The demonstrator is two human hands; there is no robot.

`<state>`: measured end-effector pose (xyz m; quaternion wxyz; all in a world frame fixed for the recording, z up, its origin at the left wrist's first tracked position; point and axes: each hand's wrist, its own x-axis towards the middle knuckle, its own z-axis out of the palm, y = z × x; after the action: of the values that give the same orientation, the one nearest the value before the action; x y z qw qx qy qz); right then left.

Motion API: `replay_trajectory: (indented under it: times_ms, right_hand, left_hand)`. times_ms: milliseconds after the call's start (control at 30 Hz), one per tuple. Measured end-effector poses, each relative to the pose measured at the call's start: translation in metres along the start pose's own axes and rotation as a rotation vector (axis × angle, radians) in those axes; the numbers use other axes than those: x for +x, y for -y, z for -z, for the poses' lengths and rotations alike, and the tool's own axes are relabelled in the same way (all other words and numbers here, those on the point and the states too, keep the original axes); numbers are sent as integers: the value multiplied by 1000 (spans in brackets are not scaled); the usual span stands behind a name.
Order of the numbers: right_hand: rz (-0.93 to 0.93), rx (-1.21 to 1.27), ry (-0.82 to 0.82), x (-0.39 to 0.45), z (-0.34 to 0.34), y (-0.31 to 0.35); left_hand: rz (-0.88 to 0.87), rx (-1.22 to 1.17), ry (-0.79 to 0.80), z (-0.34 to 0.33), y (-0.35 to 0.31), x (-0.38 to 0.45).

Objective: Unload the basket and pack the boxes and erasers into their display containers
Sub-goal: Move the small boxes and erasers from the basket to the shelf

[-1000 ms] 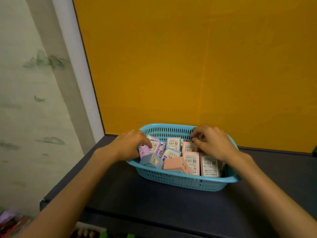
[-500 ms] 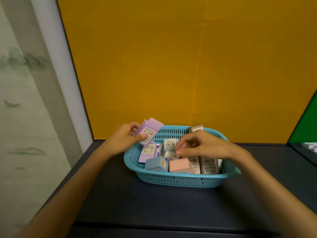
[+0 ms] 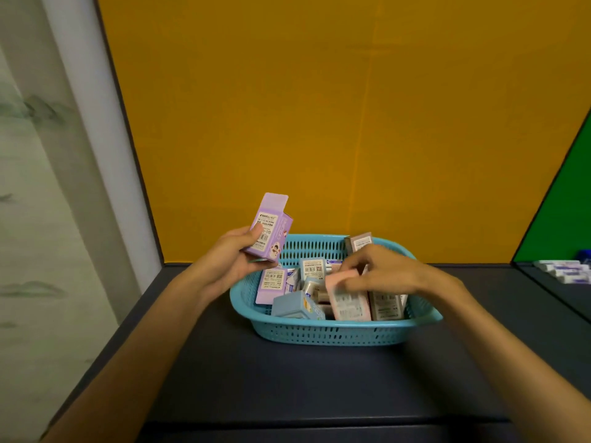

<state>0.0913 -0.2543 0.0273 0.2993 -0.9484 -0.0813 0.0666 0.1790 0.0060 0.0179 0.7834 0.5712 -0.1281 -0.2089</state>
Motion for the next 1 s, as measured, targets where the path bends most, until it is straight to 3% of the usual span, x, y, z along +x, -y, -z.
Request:
replay_trajectory:
  times_ms: [100, 267, 467, 567, 833, 1000]
  right_hand:
    - [-39, 215, -193, -2, 8, 1]
    - [-73, 827, -354, 3, 15, 0]
    - [-76, 1208, -307, 10, 6, -4]
    - [-77, 1221, -361, 15, 6, -6]
    - [-72, 967, -555, 21, 0, -1]
    - [-98, 886, -579, 27, -5, -3]
  left_hand:
    - [31, -116, -14, 1, -3, 0]
    - [18, -149, 3, -1, -8, -3]
    - [12, -79, -63, 2, -1, 2]
    - [12, -69, -82, 3, 0, 3]
    - [5, -29, -50, 3, -1, 1]
    - [-45, 32, -60, 4, 1, 1]
